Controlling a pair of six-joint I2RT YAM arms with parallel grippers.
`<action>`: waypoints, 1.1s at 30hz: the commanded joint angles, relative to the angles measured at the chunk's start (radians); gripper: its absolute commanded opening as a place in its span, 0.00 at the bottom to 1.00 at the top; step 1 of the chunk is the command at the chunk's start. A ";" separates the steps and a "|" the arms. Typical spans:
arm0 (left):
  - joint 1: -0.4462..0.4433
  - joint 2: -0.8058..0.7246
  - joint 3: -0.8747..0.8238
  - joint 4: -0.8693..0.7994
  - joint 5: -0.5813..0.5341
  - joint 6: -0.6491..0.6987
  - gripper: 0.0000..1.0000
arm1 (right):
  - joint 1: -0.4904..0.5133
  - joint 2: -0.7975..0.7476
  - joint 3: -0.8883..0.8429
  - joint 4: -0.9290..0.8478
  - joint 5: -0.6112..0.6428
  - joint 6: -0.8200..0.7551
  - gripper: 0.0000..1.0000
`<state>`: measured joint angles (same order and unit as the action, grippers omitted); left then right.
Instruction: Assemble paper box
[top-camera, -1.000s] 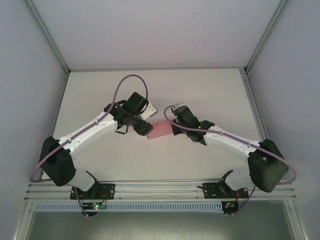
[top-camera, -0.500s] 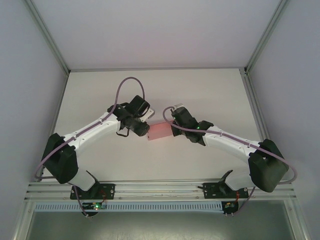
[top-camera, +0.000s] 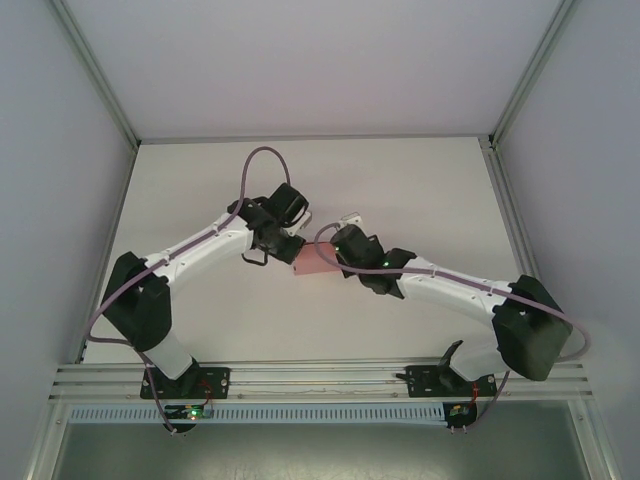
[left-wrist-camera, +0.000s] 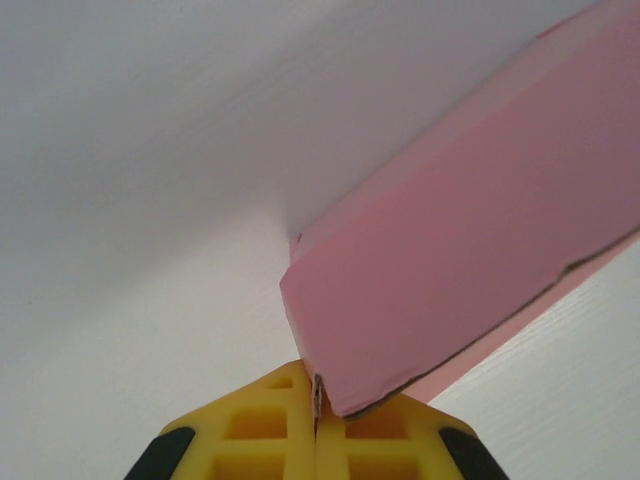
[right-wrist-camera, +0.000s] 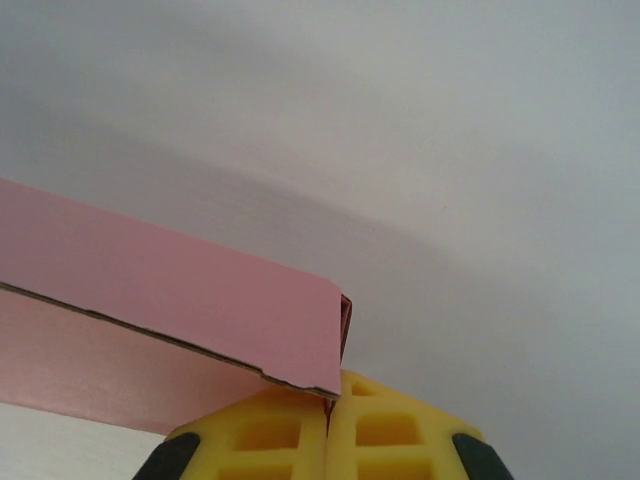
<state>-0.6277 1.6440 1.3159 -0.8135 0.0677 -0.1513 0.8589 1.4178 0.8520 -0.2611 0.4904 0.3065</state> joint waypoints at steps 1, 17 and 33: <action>0.000 0.022 0.057 -0.065 0.095 -0.116 0.00 | 0.064 0.038 -0.021 -0.004 0.084 0.024 0.00; 0.159 0.098 0.190 -0.158 0.521 -0.359 0.00 | 0.121 0.096 -0.057 0.015 0.109 0.042 0.00; 0.206 0.167 0.241 -0.161 0.666 -0.470 0.00 | 0.133 0.153 -0.053 0.032 0.082 0.037 0.00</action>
<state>-0.4099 1.7962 1.5063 -1.0218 0.5732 -0.5781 0.9585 1.5051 0.8310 -0.1596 0.7261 0.3458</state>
